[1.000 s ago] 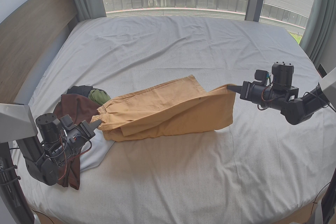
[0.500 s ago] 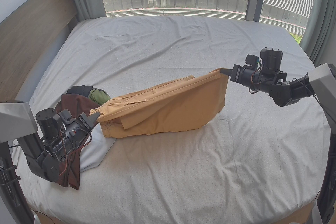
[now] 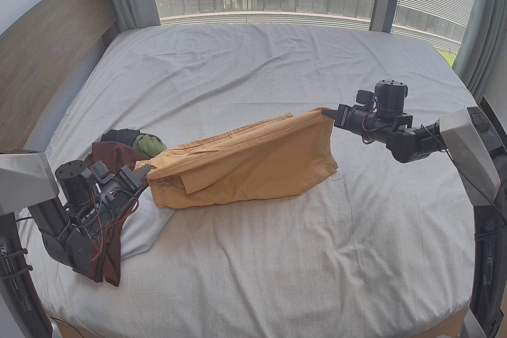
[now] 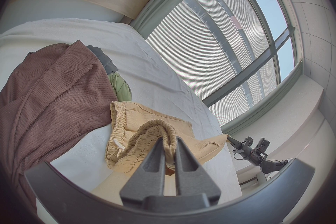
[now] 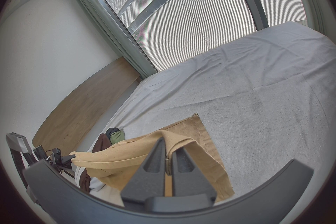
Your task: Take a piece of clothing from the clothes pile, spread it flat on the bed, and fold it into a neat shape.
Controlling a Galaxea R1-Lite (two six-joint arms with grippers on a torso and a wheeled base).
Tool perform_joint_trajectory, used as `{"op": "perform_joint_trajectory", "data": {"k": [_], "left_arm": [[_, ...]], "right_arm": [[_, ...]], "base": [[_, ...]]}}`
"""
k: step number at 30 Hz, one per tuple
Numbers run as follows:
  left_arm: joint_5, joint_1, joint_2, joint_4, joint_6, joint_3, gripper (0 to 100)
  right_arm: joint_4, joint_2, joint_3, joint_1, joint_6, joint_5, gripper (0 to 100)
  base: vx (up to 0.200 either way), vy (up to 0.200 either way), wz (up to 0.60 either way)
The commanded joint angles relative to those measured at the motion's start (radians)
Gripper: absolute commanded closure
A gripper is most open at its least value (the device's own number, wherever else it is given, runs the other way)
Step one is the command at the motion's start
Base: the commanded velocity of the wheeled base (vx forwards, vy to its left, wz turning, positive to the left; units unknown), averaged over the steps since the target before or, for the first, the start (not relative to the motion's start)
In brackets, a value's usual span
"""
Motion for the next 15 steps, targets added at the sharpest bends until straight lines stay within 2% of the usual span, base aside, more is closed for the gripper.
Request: {"op": "perform_joint_trajectory", "data": {"k": [1, 6, 15], "left_arm": [[0.002, 0.004, 0.017, -0.001, -0.001, -0.011, 100], [0.023, 0.002, 0.034, -0.001, -0.001, -0.026, 100], [0.029, 0.001, 0.057, 0.001, -0.003, -0.054, 100]], "right_arm": [[-0.001, 0.057, -0.054, 0.010, 0.001, 0.000, 100], [-0.001, 0.107, -0.151, 0.021, 0.003, -0.042, 100], [0.003, 0.172, -0.272, 0.027, 0.038, -0.057, 100]], "base": [[0.000, 0.000, 0.00], [0.000, 0.000, 0.00], [0.000, 0.000, 0.00]]}}
